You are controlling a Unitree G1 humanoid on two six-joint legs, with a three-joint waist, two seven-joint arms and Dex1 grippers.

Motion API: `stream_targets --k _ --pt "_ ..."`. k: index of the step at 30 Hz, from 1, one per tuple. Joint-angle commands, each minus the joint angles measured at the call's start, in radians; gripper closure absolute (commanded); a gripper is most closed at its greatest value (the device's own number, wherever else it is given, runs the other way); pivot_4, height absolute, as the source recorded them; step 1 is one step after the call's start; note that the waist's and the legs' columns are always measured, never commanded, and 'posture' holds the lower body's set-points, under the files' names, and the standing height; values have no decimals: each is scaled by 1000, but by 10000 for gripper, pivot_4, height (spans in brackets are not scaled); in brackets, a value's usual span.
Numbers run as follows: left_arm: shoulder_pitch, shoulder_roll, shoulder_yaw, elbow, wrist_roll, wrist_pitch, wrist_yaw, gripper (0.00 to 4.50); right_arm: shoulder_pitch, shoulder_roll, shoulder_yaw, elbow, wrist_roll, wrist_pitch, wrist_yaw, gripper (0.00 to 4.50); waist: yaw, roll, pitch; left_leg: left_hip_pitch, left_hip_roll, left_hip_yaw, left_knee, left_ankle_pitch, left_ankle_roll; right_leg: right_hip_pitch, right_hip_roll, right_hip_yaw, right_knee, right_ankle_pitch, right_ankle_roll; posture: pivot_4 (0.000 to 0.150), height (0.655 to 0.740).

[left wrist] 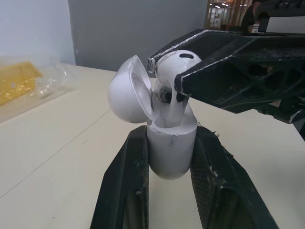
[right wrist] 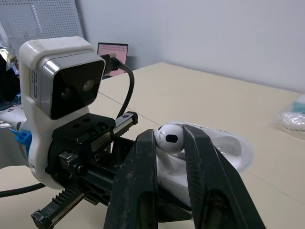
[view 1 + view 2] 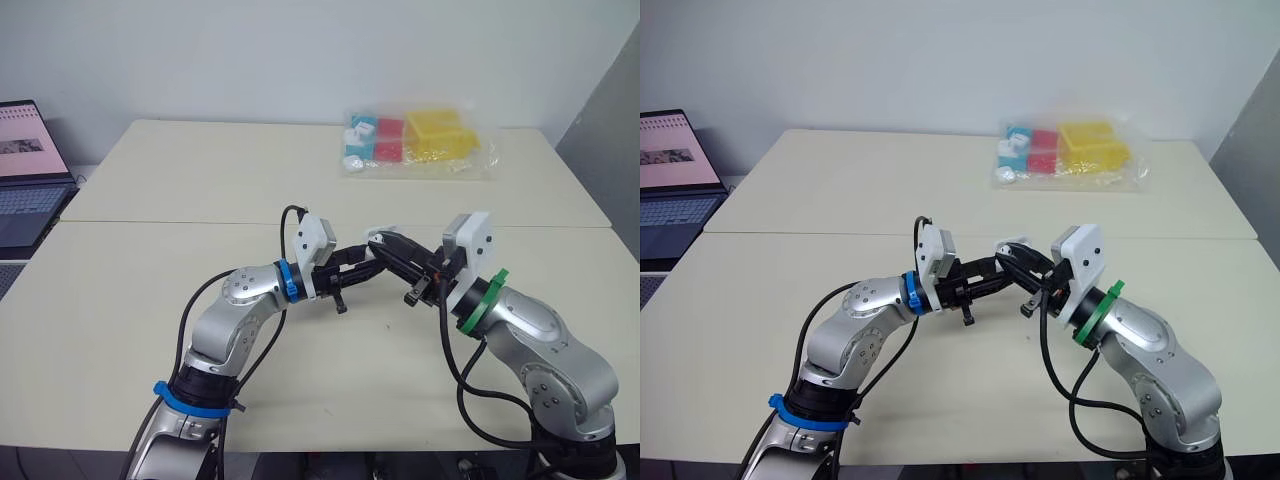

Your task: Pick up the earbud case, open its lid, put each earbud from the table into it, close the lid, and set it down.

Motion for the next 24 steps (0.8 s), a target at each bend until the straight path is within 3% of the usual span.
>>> stream_targets --k 1,12,20,24 --pt "-16 -7 17 -35 -19 -7 7 36896 8 -10 16 -7 -31 -49 -3 41002 0 0 0 0 0 0 0 0 0 0 0 0 0 0 0 1500 7378" --pt "-13 -16 19 -45 -25 -5 21 36896 32 -32 63 -17 -63 -7 -40 41002 0 0 0 0 0 0 0 0 0 0 0 0 -1 0 0 1500 7378" --pt "-5 -12 17 -53 -24 -4 24 36896 18 -42 41 -42 -61 -15 -52 17042 0 0 0 -1 0 0 0 0 0 -1 0 0 -1 0 0 1500 7378" --pt "0 -10 17 -55 -25 -4 28 36897 6 -47 16 -77 -32 12 -58 16823 0 0 0 -1 0 0 0 0 0 -1 0 0 -1 0 0 1500 7378"
